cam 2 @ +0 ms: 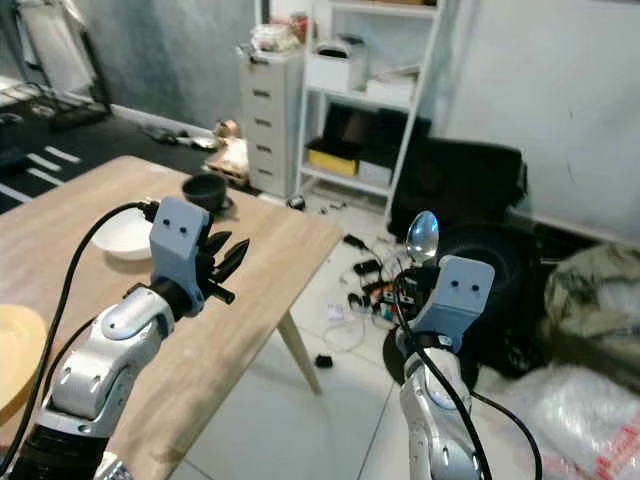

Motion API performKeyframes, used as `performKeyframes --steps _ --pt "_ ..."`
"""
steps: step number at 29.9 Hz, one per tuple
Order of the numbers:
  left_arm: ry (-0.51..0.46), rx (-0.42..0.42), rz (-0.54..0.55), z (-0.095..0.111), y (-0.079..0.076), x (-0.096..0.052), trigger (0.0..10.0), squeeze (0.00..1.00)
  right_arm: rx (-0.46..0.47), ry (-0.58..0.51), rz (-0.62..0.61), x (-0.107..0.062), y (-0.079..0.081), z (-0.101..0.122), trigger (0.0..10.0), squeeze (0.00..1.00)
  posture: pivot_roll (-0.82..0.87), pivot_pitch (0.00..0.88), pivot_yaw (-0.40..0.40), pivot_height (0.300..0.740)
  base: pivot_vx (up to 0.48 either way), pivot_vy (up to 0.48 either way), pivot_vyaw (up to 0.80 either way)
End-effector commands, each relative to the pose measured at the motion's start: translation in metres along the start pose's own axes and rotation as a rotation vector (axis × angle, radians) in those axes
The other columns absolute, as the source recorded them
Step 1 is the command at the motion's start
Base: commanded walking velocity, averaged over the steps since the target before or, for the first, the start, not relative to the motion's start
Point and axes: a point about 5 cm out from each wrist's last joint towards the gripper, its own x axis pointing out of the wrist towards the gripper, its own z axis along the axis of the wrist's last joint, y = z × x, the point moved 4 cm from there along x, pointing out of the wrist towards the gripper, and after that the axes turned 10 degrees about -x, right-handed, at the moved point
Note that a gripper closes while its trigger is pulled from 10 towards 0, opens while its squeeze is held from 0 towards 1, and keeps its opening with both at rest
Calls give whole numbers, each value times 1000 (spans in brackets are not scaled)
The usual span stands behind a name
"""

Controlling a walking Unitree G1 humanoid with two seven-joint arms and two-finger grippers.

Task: Setting the table

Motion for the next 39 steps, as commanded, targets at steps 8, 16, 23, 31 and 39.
performKeyframes --steps 8,16,23,31,39 --pt "19 -4 -11 -5 -3 -1 10000 0 -9 17 -14 -2 -4 -4 10000 0 28 67 119 740 0 0 -800" --pt "19 -3 -13 -5 -3 0 10000 0 -10 19 -15 -2 -4 -4 10000 0 28 70 122 740 0 0 -800" --pt "18 -3 -13 -5 -3 0 10000 0 -9 19 -16 -2 -4 -4 10000 0 28 70 122 740 0 0 -800" --pt "17 -2 -14 -4 -3 0 10000 0 -8 19 -17 -1 -4 -5 10000 0 29 68 125 740 0 0 -800" --pt "15 -2 -16 -4 -3 1 10000 0 -7 18 -20 -1 -4 -4 10000 0 28 68 126 740 0 0 -800"
